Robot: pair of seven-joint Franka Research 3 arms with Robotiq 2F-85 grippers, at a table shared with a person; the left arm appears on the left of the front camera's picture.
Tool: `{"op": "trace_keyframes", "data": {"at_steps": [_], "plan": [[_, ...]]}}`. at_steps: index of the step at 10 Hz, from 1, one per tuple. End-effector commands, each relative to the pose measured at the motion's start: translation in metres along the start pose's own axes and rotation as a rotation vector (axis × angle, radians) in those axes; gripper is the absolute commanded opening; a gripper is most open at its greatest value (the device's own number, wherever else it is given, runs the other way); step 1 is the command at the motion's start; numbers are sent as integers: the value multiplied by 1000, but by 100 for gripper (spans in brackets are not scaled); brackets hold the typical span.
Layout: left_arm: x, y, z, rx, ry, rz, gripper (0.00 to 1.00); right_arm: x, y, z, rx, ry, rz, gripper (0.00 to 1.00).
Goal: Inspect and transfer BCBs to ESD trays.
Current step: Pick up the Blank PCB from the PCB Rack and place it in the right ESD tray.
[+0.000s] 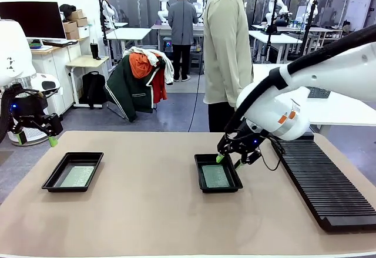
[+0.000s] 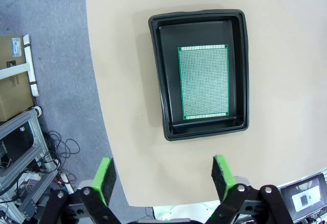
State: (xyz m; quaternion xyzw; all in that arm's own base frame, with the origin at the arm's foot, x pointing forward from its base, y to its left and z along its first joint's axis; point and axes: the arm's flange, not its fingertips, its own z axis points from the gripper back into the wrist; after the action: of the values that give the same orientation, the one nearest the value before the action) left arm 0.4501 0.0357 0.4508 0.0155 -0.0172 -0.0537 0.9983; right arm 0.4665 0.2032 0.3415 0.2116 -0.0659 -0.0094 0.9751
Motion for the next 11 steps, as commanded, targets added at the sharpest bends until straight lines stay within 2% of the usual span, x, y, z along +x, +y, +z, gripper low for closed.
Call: {"op": "trace_keyframes", "data": {"at_steps": [1, 6, 9, 11], "plan": [[-1, 1, -2, -5, -8, -5, 100, -12, 16, 29, -125, -28, -5, 100], [-1, 1, -2, -5, -8, -5, 100, -22, 21, 81, -253, -60, 29, 100], [-1, 1, -2, -5, -8, -5, 100, -17, 18, 90, -267, -69, 48, 100], [-1, 1, -2, -5, -8, -5, 100, -22, 20, 88, -234, -57, 52, 100]]}}
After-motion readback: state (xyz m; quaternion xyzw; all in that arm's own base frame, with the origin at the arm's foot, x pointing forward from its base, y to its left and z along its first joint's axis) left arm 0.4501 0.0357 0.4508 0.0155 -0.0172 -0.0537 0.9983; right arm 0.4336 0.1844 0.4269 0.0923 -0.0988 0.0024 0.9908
